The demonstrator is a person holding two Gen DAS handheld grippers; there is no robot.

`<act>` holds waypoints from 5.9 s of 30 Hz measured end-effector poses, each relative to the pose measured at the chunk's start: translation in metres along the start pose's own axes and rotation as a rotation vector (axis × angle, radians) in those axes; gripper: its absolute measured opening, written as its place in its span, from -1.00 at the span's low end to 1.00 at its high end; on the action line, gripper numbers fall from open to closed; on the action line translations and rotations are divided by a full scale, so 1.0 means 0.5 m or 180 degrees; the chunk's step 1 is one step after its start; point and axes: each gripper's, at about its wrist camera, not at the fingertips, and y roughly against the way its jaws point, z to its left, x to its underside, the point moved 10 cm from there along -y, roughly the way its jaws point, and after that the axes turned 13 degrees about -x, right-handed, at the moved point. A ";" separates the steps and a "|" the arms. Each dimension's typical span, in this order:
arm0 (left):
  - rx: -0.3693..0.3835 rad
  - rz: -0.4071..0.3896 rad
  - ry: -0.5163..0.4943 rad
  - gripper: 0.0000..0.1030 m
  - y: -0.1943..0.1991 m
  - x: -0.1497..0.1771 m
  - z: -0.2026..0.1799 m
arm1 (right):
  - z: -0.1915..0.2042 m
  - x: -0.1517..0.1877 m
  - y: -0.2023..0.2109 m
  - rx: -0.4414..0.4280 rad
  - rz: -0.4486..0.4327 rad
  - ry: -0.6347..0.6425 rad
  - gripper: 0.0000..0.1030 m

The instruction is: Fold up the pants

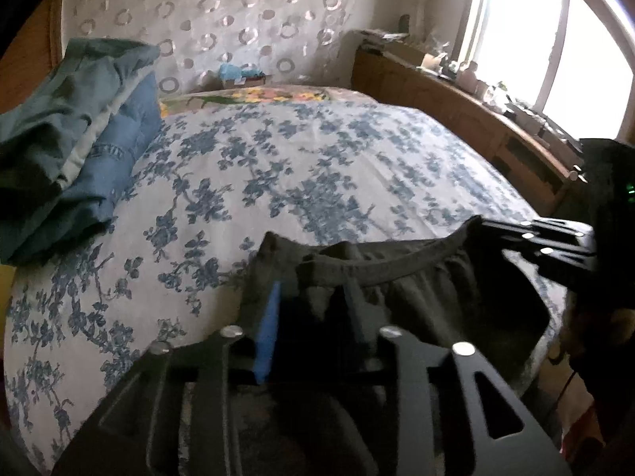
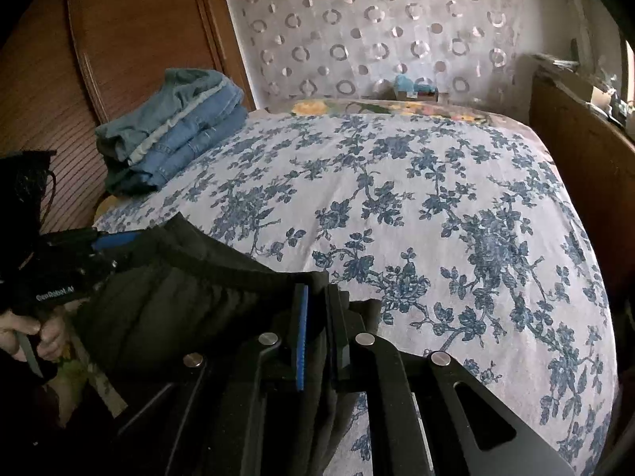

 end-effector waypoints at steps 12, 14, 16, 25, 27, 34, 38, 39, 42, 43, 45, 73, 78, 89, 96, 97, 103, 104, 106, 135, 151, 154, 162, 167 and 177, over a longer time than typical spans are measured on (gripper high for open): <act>-0.0086 0.0032 -0.0070 -0.12 -0.015 0.013 0.001 | 0.063 0.017 0.086 -0.0108 -0.0188 0.0193 -0.62; -0.0107 0.0020 -0.0099 -0.12 -0.015 0.014 0.000 | 0.070 0.028 0.096 -0.0138 -0.0194 0.0195 -0.56; -0.0124 0.0012 -0.0117 -0.12 -0.015 0.015 0.000 | 0.073 0.040 0.101 -0.0147 -0.0177 0.0171 -0.50; -0.0105 0.0014 -0.0111 -0.11 -0.015 0.015 0.000 | 0.024 0.091 0.078 0.0123 0.0043 0.0009 -0.17; -0.0107 0.0014 -0.0111 -0.11 -0.015 0.015 0.000 | 0.011 0.094 0.075 0.0189 0.0055 -0.0019 -0.15; -0.0124 0.0033 -0.0138 -0.11 -0.008 0.028 0.001 | -0.001 0.099 0.066 0.0189 0.0052 -0.0101 -0.11; -0.0215 0.0044 -0.0191 -0.06 -0.006 0.038 0.000 | -0.002 0.094 0.062 0.0208 0.0053 -0.0136 -0.10; -0.0209 0.0036 -0.0191 -0.06 -0.005 0.040 0.000 | -0.003 0.092 0.059 0.0202 0.0060 -0.0148 -0.10; -0.0124 0.0044 -0.0152 -0.06 -0.003 0.044 0.004 | -0.007 0.081 0.047 0.0234 0.0087 -0.0150 -0.10; -0.0095 0.0054 -0.0140 -0.06 -0.002 0.046 0.007 | -0.008 0.077 0.043 0.0245 0.0095 -0.0150 -0.10; -0.0068 0.0080 -0.0122 -0.06 -0.002 0.047 0.009 | -0.009 0.070 0.035 0.0238 0.0103 -0.0159 -0.10; 0.0425 0.0146 0.0042 0.07 0.028 0.026 0.011 | -0.014 0.058 0.012 0.0291 0.0099 -0.0073 -0.10; 0.0389 0.0307 0.0068 0.06 -0.009 0.023 0.013 | -0.016 0.053 0.008 0.0292 0.0087 -0.0080 -0.10; 0.0168 0.0201 0.0009 0.07 -0.017 0.010 0.017 | -0.013 0.051 0.004 0.0228 0.0074 -0.0052 -0.11; 0.0072 0.0166 0.0010 0.07 -0.024 0.002 0.032 | -0.004 0.052 -0.002 0.0091 0.0092 -0.0053 -0.54; 0.0067 0.0220 -0.0023 0.07 -0.032 0.007 0.029 | -0.004 0.052 -0.002 0.0062 0.0092 -0.0076 -0.61; 0.0123 0.0217 -0.0055 0.08 -0.038 0.010 0.016 | -0.002 0.051 -0.004 -0.0018 0.0098 -0.0111 -0.76; 0.0143 0.0195 -0.0080 0.06 -0.036 0.011 0.011 | -0.001 0.051 -0.004 -0.0017 0.0086 -0.0105 -0.76; 0.0233 0.0163 -0.0123 -0.29 -0.030 0.013 -0.001 | 0.000 0.050 -0.001 -0.0028 0.0053 -0.0103 -0.78; 0.0437 -0.0777 -0.0012 -0.70 0.227 -0.116 -0.030 | 0.084 -0.046 0.170 -0.0069 -0.0654 0.0281 -0.79; 0.0306 -0.1289 -0.0023 -0.70 0.362 -0.197 0.004 | 0.121 -0.124 0.221 -0.0167 -0.1013 0.0544 -0.79; 0.0262 -0.1310 -0.0008 -0.70 0.362 -0.208 0.022 | 0.110 -0.137 0.201 -0.0201 -0.1032 0.0584 -0.79; 0.0153 -0.1296 0.0081 -0.70 0.338 -0.244 0.076 | 0.081 -0.182 0.133 -0.0334 -0.1014 0.0667 -0.79; 0.0093 -0.1286 0.0118 -0.70 0.315 -0.277 0.102 | 0.067 -0.227 0.096 -0.0399 -0.0981 0.0742 -0.79; -0.0042 -0.1261 0.0179 -0.70 0.253 -0.340 0.166 | 0.014 -0.311 0.006 -0.0507 -0.0939 0.0823 -0.79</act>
